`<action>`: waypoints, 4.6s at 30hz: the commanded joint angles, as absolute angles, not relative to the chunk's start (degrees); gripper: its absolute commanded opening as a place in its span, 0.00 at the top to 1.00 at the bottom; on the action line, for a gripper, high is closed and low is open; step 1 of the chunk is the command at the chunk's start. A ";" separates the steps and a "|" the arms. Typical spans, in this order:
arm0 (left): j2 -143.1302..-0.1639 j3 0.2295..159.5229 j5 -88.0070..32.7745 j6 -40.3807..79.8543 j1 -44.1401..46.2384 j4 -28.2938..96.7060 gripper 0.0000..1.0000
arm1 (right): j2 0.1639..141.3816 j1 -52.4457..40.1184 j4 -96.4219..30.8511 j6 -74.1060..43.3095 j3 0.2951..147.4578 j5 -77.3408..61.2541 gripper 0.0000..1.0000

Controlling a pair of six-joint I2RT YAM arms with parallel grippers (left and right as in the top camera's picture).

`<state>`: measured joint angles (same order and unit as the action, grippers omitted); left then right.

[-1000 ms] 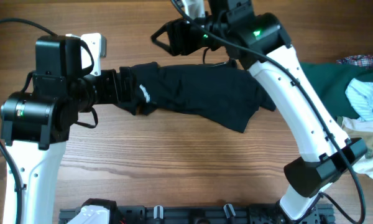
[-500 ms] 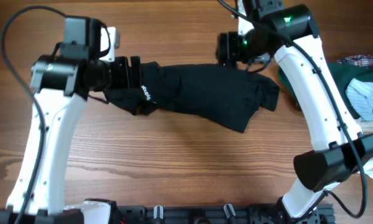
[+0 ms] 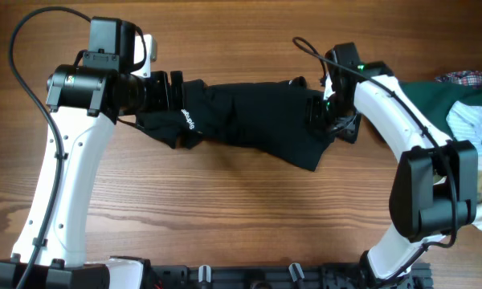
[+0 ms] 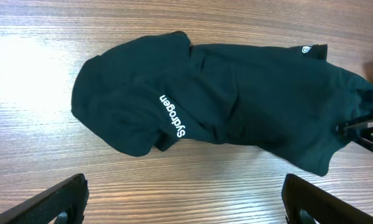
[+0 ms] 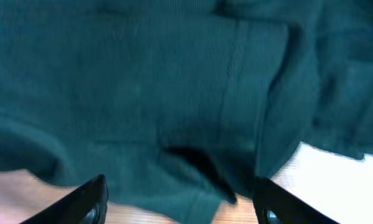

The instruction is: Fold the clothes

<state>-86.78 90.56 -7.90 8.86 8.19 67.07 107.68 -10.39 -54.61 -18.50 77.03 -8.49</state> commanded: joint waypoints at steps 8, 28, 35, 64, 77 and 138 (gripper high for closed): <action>-86.59 91.20 -7.40 9.45 8.10 67.33 0.00 | 107.26 -10.20 -44.58 -13.52 68.66 -7.05 0.60; -86.59 91.20 -7.42 9.45 8.10 67.29 0.00 | 87.26 -10.20 -46.46 -13.43 68.14 -6.81 0.71; -86.59 91.20 -7.42 9.45 8.10 67.35 0.00 | 99.88 -10.20 -43.03 -11.97 67.22 -6.85 0.41; -86.59 91.20 -8.25 9.45 8.10 67.55 0.00 | 100.05 -10.26 -50.00 -11.77 69.73 -9.96 0.96; -87.50 91.18 -8.27 9.45 8.10 62.72 0.00 | 70.19 -10.26 -51.16 -7.46 69.80 -8.84 0.96; -106.02 107.18 -3.55 5.23 9.54 58.63 0.96 | 79.72 -10.26 -63.61 -17.72 66.72 -7.09 0.96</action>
<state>-111.57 106.21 -7.33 3.90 9.43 55.92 79.42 -10.39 -64.10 -18.72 66.85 -6.39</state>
